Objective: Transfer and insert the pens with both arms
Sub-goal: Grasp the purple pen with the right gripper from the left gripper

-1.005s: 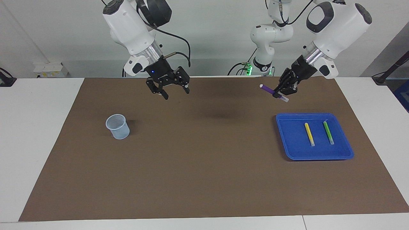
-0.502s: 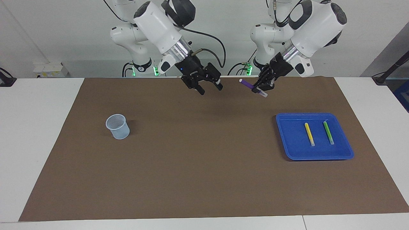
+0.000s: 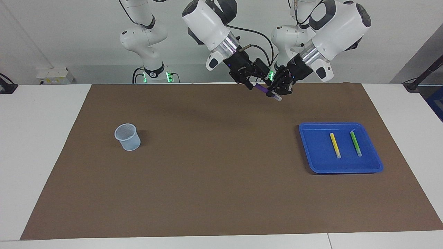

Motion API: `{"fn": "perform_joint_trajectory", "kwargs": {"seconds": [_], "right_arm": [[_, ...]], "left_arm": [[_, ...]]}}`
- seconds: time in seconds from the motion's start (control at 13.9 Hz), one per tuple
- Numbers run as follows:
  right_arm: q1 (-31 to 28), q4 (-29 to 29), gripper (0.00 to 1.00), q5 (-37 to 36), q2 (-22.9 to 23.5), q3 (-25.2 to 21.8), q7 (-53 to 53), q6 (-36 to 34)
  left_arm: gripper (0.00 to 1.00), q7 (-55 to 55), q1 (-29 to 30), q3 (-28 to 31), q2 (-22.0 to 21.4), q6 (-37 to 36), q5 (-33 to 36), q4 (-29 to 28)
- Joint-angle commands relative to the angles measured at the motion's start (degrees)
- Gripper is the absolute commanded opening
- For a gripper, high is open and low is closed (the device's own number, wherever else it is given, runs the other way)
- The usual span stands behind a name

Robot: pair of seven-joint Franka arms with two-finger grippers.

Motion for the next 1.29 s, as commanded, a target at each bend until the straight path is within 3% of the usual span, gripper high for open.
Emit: {"fn": "perform_joint_trajectory", "kwargs": {"seconds": [0.0, 0.07, 0.29, 0.65, 0.79, 0.93, 1.0, 1.22], "right_arm": [[-0.11, -0.09, 1.00, 1.46, -0.05, -0.19, -0.03, 0.29], [-0.19, -0.09, 1.00, 1.46, 0.04, -0.19, -0.38, 0.29], [-0.72, -0.26, 0.80, 1.46, 0.04, -0.19, -4.06, 0.20], [-0.81, -0.35, 0.36, 1.46, -0.14, -0.19, -4.25, -1.38], [-0.81, -0.35, 0.25, 1.46, -0.14, -0.19, -4.25, -1.55], [-0.81, -0.35, 0.05, 1.46, -0.14, -0.19, -4.25, -1.56], [-0.81, -0.35, 0.00, 1.46, -0.14, -0.19, -4.25, -1.56], [-0.81, -0.35, 0.00, 1.55, -0.14, -0.19, -4.16, -1.56]], "left_arm": [[0.00, -1.06, -1.16, 0.71, -2.34, 1.85, -1.10, -2.71], [0.00, -1.06, -1.07, 0.71, -2.34, 1.85, -1.10, -2.71], [0.00, -1.06, -1.07, 0.71, -2.34, 1.76, -1.10, -2.71], [0.00, -1.06, -0.98, 0.80, -2.42, 1.59, -1.10, -2.71], [0.00, -1.06, -0.98, 0.80, -2.42, 1.41, -1.10, -2.71], [0.00, -1.06, -0.98, 0.80, -2.42, 1.32, -1.10, -2.71], [0.00, -1.06, -0.98, 0.80, -2.42, 1.32, -1.10, -2.71], [0.00, -1.06, -0.98, 0.89, -2.42, 1.23, -1.10, -2.63]]}}
